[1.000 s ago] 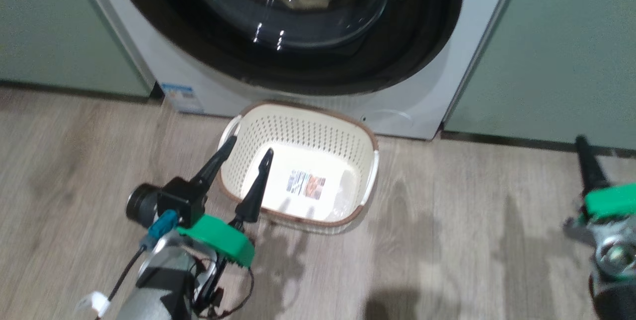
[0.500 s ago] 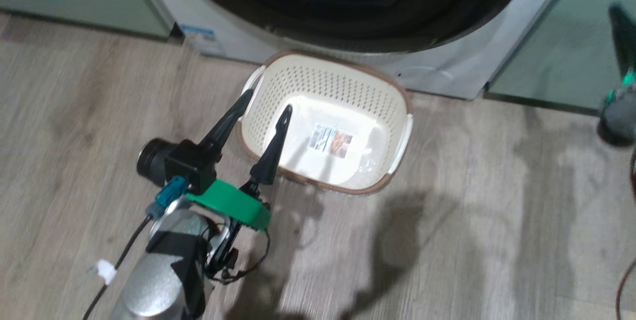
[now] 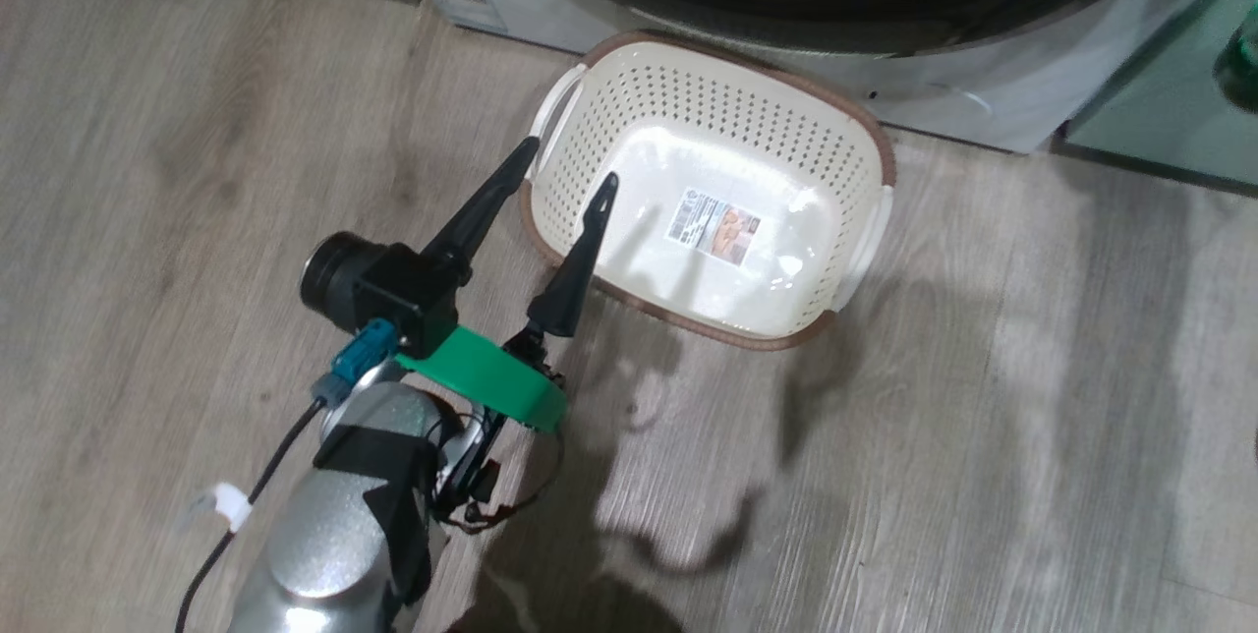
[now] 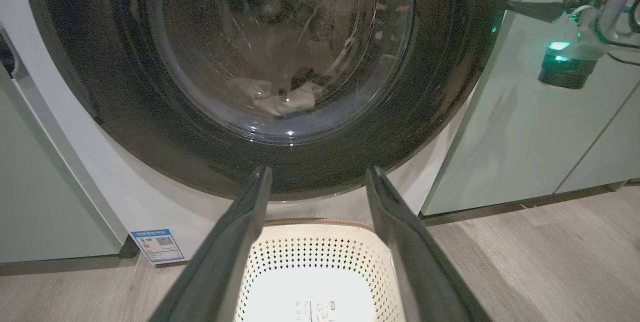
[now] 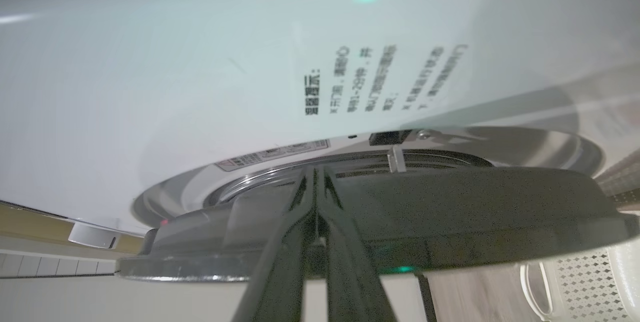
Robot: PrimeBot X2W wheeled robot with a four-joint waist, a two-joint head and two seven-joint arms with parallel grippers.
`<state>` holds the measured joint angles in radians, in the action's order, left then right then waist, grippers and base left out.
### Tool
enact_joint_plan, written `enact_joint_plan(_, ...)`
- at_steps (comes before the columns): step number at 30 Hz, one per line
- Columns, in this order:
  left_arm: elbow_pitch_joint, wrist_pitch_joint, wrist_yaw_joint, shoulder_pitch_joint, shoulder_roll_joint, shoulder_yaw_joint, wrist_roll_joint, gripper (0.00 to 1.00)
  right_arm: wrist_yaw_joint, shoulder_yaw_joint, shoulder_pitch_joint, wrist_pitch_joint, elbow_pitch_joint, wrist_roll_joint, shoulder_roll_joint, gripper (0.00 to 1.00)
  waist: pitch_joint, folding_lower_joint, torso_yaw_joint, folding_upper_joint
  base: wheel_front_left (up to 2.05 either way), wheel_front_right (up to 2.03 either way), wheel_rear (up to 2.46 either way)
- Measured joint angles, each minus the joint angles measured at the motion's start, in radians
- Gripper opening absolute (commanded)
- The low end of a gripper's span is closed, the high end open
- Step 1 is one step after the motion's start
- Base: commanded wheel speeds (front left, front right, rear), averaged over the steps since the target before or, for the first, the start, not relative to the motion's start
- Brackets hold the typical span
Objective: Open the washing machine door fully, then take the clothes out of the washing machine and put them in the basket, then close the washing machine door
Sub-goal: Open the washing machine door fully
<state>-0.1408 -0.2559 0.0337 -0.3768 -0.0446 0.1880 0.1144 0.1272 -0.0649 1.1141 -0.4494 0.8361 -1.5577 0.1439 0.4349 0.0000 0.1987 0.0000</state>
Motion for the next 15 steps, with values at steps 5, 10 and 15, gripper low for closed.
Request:
enact_joint_plan(5,0.0,0.0,0.0,-0.006,0.004,0.005,0.0,1.0,0.0,0.009,0.032,-0.01,0.023,0.002,0.006,0.0,0.013,0.0,0.013,0.0,0.0,0.0,0.0)
enact_joint_plan(10,0.0,0.0,0.0,-0.01,0.005,0.008,0.0,1.0,0.0,0.017,0.057,-0.02,0.05,0.01,0.009,0.0,0.02,0.0,0.02,0.0,0.0,0.0,0.0)
enact_joint_plan(15,0.0,0.0,-0.001,-0.015,0.006,0.009,0.002,1.0,0.0,0.027,0.073,-0.038,0.069,0.017,0.014,0.0,0.023,0.0,0.022,0.0,0.0,0.0,0.0)
